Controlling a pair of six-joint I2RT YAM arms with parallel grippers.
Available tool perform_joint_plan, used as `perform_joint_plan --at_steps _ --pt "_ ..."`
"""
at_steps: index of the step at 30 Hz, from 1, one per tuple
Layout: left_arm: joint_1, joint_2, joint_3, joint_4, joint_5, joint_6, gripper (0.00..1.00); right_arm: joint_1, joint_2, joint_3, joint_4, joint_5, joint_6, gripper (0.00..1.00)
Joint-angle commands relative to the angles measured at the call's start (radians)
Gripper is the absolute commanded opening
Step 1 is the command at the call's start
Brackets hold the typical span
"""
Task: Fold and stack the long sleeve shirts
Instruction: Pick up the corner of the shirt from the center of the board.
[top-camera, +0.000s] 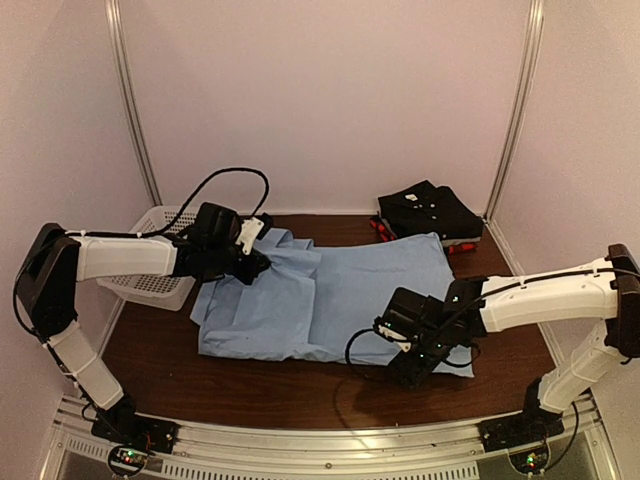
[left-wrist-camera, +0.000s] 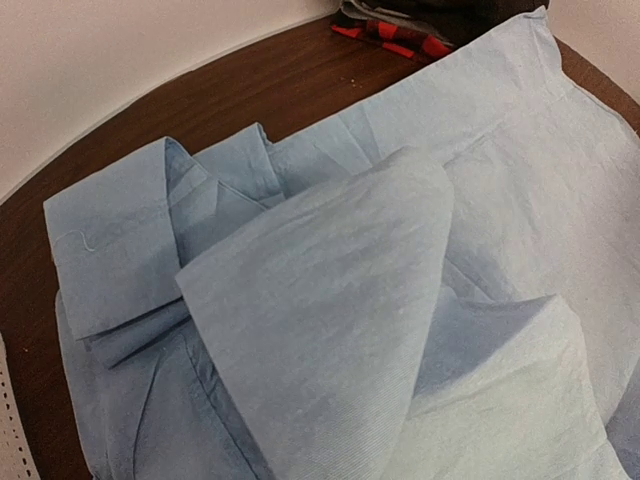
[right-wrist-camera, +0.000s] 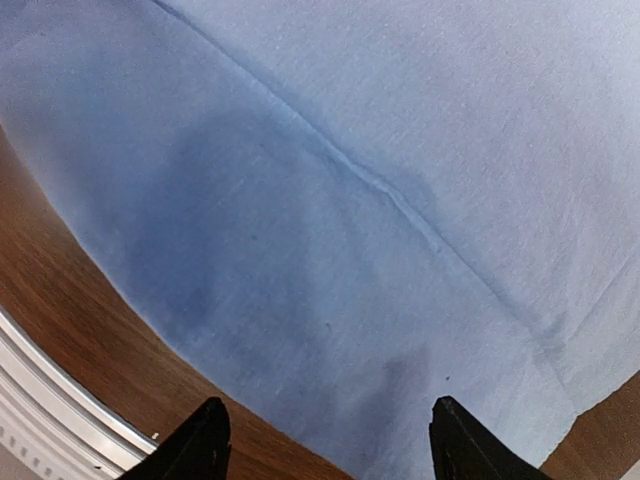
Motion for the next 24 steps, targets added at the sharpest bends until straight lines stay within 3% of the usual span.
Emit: perform_joint_plan --at_steps 1,6,12,24 --pt "0.008 -0.003 0.045 -0.001 0.001 -0.009 0.00 0.007 0.018 0.046 -0.071 0.098 -0.012 0.62" --pt "0.008 -0.001 0.076 -0.045 0.011 -0.009 0.00 0.007 0.069 0.062 -0.127 0.152 0.015 0.53" --pt "0.008 -0.014 0.090 -0.089 -0.003 -0.011 0.00 0.005 0.104 0.075 -0.174 0.186 0.037 0.35" --pt "0.009 0.000 0.156 -0.164 -0.067 -0.005 0.00 -0.077 0.096 0.125 -0.290 0.308 0.107 0.28"
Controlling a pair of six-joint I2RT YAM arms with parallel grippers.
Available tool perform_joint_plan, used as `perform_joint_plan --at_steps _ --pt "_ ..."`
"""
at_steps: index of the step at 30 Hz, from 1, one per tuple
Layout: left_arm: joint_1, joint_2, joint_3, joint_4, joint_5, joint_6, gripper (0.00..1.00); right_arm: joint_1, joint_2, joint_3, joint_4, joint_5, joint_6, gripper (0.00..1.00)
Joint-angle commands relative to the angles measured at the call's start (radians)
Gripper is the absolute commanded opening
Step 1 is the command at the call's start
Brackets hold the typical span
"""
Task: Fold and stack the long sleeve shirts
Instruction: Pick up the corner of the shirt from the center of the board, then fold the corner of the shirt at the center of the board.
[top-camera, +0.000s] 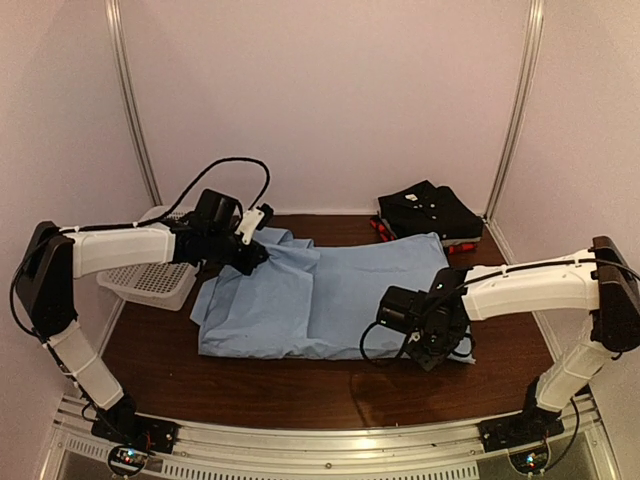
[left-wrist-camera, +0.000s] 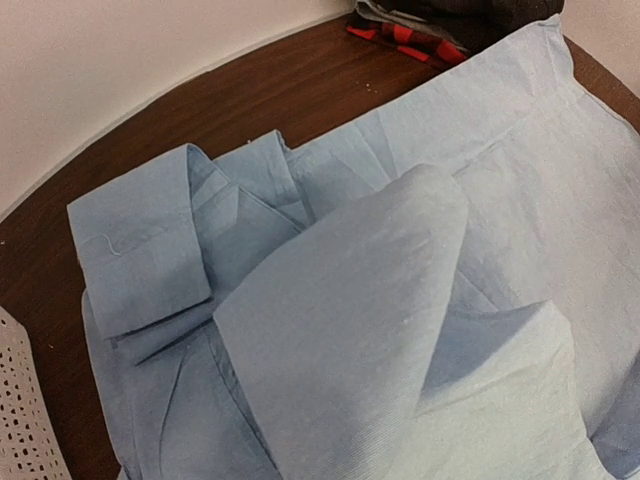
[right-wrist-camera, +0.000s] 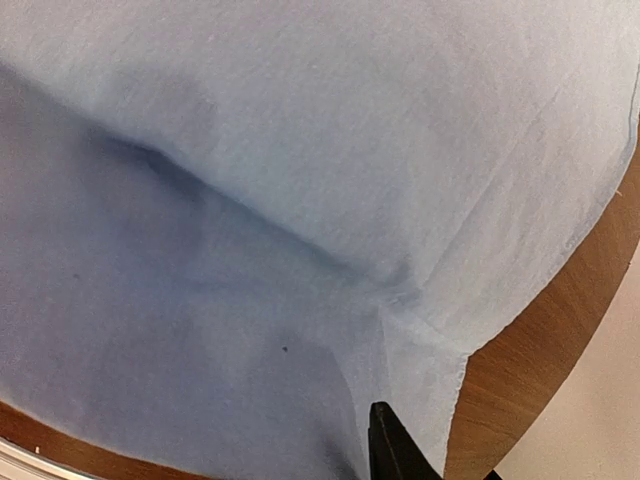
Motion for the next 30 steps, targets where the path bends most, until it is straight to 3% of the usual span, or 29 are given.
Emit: perform_joint_plan --at_steps 1,20,30 --pt "0.009 0.004 0.060 -0.021 -0.046 -0.005 0.00 -0.046 -0.008 0.032 -0.054 0.076 0.035 0.28" --pt "0.012 0.053 0.155 -0.038 -0.159 -0.006 0.00 -0.256 0.218 0.179 0.020 0.196 -0.033 0.42" --pt "0.012 0.088 0.158 0.030 -0.173 -0.006 0.00 -0.330 0.267 0.189 0.042 0.258 -0.037 0.56"
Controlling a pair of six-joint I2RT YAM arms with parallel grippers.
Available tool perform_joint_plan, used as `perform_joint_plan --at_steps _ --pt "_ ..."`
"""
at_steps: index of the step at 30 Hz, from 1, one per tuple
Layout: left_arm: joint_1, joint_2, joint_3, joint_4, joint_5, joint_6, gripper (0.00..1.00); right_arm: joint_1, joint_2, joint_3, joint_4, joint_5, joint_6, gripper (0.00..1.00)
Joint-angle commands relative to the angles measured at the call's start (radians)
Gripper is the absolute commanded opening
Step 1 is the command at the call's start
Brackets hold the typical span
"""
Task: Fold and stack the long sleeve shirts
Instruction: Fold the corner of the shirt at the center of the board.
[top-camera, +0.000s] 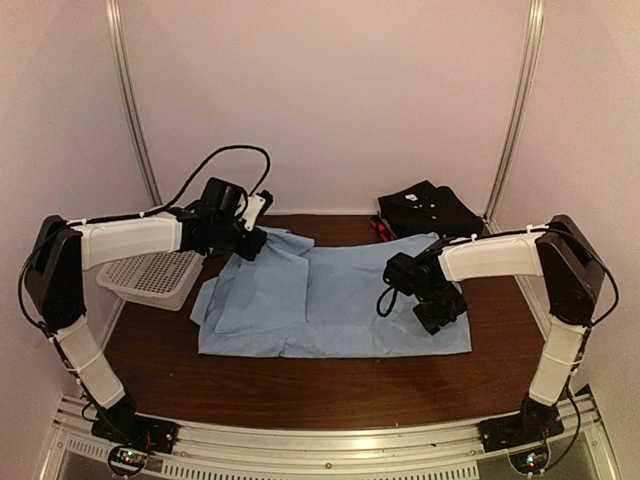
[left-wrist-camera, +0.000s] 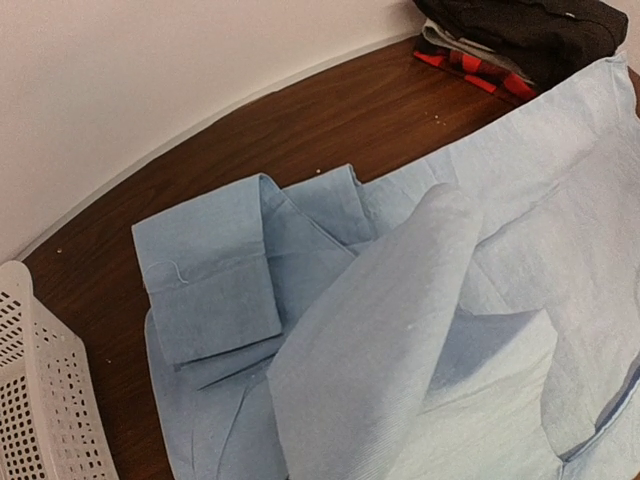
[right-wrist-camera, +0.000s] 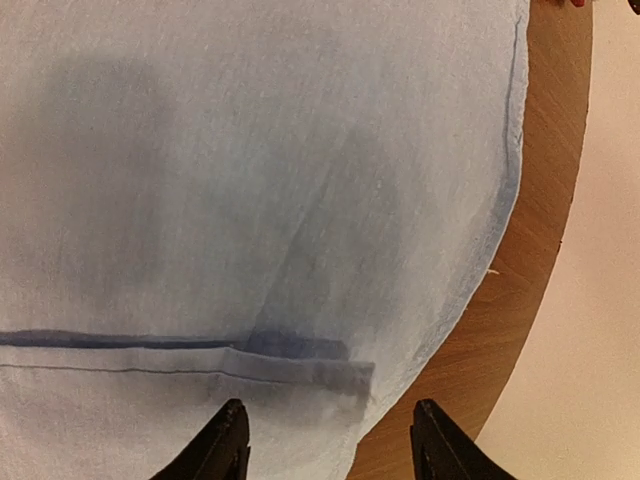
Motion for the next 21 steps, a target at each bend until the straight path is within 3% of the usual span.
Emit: perform_joint_plan --at_steps 1,12,19,21 --pt "0.009 0.032 0.029 0.063 -0.023 -0.006 0.00 -0.015 0.015 0.033 0.009 0.063 0.000 0.57" --pt "0.009 0.100 0.006 0.090 -0.116 -0.031 0.00 -0.014 -0.125 0.036 0.008 0.034 0.031 0.65" --pt "0.010 0.150 0.054 0.083 -0.158 -0.048 0.06 -0.026 -0.222 -0.012 0.215 -0.155 -0.015 0.65" --pt "0.010 0.160 0.065 0.072 -0.185 -0.056 0.12 -0.041 -0.218 -0.037 0.305 -0.245 -0.027 0.65"
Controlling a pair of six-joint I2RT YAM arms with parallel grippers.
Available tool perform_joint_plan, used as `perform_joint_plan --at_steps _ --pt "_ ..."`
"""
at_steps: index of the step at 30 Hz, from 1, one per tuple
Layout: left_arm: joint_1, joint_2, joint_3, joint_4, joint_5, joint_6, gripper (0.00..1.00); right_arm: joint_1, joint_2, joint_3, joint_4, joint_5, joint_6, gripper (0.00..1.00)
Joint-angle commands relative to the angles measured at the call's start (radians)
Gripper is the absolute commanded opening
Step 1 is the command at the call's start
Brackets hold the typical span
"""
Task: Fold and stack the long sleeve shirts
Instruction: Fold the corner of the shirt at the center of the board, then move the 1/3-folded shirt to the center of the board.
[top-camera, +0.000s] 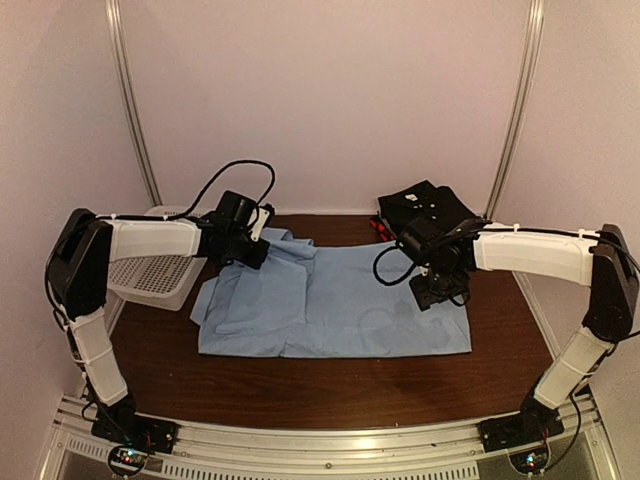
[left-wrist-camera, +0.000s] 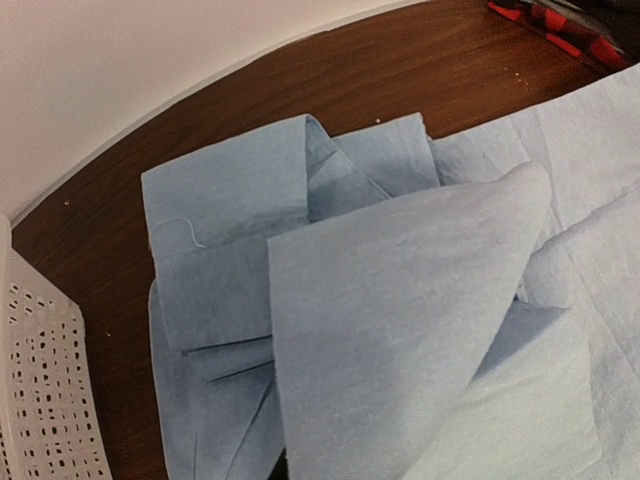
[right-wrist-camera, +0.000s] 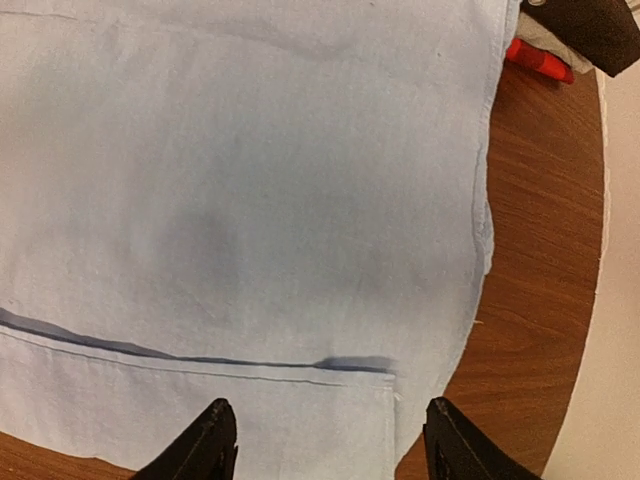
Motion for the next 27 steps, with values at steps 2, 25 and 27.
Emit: perform_joint_plan --at_steps 2,25,27 --pt "0.012 0.035 0.059 0.003 -0.104 -0.045 0.19 -0.048 0.010 -0.077 0.276 -0.239 -0.024 0.64" --pt "-0.023 -0.334 -0.322 0.089 0.144 -0.234 0.98 -0.087 0.015 -0.413 0.509 -0.412 0.125 0.61" --pt "-0.051 -0.381 -0.375 0.093 0.144 -0.253 0.98 -0.084 -0.022 -0.443 0.502 -0.422 0.146 0.61"
